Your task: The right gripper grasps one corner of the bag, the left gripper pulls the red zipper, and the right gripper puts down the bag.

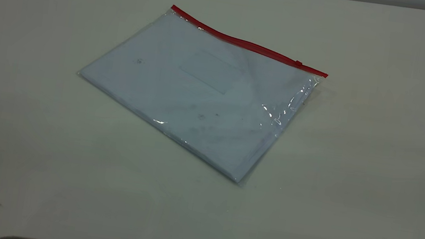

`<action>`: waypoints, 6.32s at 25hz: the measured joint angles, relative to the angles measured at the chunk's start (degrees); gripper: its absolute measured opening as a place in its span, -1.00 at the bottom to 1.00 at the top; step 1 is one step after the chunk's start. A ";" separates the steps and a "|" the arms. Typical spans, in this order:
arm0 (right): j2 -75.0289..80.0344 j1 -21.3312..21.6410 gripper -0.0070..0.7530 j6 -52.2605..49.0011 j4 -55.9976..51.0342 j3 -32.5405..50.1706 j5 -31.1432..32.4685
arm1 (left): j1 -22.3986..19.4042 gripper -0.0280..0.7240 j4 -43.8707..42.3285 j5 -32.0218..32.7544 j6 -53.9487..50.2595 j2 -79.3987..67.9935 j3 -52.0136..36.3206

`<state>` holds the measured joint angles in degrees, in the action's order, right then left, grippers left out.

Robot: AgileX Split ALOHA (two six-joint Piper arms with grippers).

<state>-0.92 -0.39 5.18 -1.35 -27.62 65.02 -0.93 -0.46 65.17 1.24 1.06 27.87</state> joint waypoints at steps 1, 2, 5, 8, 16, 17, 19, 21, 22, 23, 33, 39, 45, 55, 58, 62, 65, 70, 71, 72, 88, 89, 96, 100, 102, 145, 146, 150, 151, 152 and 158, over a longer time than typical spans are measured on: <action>0.00 0.00 0.57 0.00 0.00 0.00 0.00 | 0.00 0.62 0.00 0.00 0.00 0.00 0.00; 0.00 0.00 0.57 0.00 0.00 0.00 0.00 | 0.00 0.62 0.00 0.00 0.00 0.00 0.00; 0.00 0.00 0.57 0.00 0.00 0.00 0.00 | 0.00 0.62 0.00 0.00 0.00 0.00 0.00; 0.00 0.00 0.57 0.00 0.00 0.00 0.00 | 0.00 0.62 0.00 0.00 0.00 0.00 0.00; 0.00 0.00 0.57 0.00 0.00 0.00 0.00 | 0.00 0.62 0.00 0.00 0.00 0.00 0.00; 0.00 0.00 0.57 0.00 0.00 0.00 0.00 | 0.00 0.62 0.00 0.00 0.00 0.00 0.00; 0.00 0.00 0.57 0.00 0.00 0.00 0.00 | 0.00 0.62 0.00 0.00 0.00 0.00 0.00; 0.00 0.00 0.57 0.00 0.00 0.00 0.00 | 0.00 0.62 0.00 0.00 0.00 0.00 0.00; 0.00 0.00 0.57 0.00 0.00 0.00 0.00 | 0.00 0.62 0.00 0.00 0.00 0.00 0.00; 0.00 0.00 0.57 0.00 0.00 0.00 0.00 | 0.00 0.62 0.00 0.00 0.00 0.00 0.00; 0.00 0.00 0.57 0.00 0.00 0.00 0.00 | 0.00 0.62 0.00 0.00 -0.08 0.00 0.00; 0.00 0.00 0.57 0.00 0.00 0.00 0.00 | 0.00 0.62 0.00 0.00 -0.08 0.00 0.00; 0.00 0.00 0.57 -0.42 -0.40 0.00 -0.11 | 0.00 0.62 -1.10 -1.29 -0.08 -0.75 0.84; 19.04 0.00 0.57 -3.53 -4.72 -5.22 -10.31 | 0.00 0.62 -2.21 -17.71 -1.83 -32.72 13.25; 28.11 0.00 0.57 -1.59 -8.07 -5.67 -15.54 | 0.00 0.62 -0.11 -24.76 -1.70 -45.16 16.84; 39.75 0.00 0.57 2.59 -12.20 -5.67 -19.43 | 0.05 0.62 2.63 -35.48 0.43 -61.64 21.86; 48.45 0.00 0.57 6.02 -16.25 -5.67 -23.78 | 0.93 0.62 4.03 -39.19 4.69 -74.19 27.16; 64.79 0.00 0.57 15.96 -25.50 -5.72 -34.97 | 3.82 0.62 4.97 -36.80 13.31 -95.50 40.95; 68.43 0.00 0.57 18.90 -27.19 -5.73 -36.85 | 4.52 0.62 4.97 -34.90 14.10 -98.95 44.69; 72.01 0.00 0.57 21.99 -29.38 -5.73 -38.53 | 5.08 0.62 4.97 -33.24 14.47 -102.87 48.64; 120.40 0.00 0.57 81.25 -80.54 -24.78 -36.54 | 14.81 0.62 4.97 -21.80 25.75 -123.52 73.30; 122.99 0.00 0.57 84.57 -82.75 -26.05 -35.66 | 15.25 0.62 4.97 -21.80 25.87 -123.52 73.36; 136.18 0.00 0.57 96.54 -89.91 -33.79 -27.89 | 16.59 0.62 5.15 -21.80 26.05 -123.52 73.45; 140.02 0.00 0.57 97.41 -90.98 -37.70 -26.54 | 16.65 0.62 6.65 -21.80 25.99 -123.52 73.45; 141.34 0.00 0.57 97.51 -91.35 -39.27 -26.23 | 16.65 0.62 7.23 -22.02 25.91 -123.52 73.45; 148.91 -5.22 -0.89 100.47 -75.17 -59.71 -10.76 | 20.61 0.35 19.94 -18.20 44.75 -129.38 73.55; 148.71 -5.98 -0.89 99.52 -73.27 -60.43 -10.05 | 21.45 0.33 21.05 -18.14 47.39 -129.70 73.55; 148.65 -9.64 -0.89 96.61 -66.53 -62.63 -7.14 | 24.42 0.31 22.03 -18.08 53.24 -130.60 73.55; 148.65 -10.49 -0.89 96.38 -65.17 -62.99 -6.29 | 24.96 0.31 22.08 -18.08 53.91 -130.84 73.55; 148.65 -11.50 -0.89 96.30 -63.97 -63.51 -5.72 | 25.58 0.31 22.26 -18.08 54.52 -131.09 73.55; 148.65 -15.12 -0.89 95.96 -60.86 -66.23 -5.14 | 27.26 0.31 25.89 -18.07 55.51 -134.03 73.55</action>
<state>147.73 -15.51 101.14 -62.22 -93.85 59.88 26.33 25.43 47.10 56.75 -132.97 101.41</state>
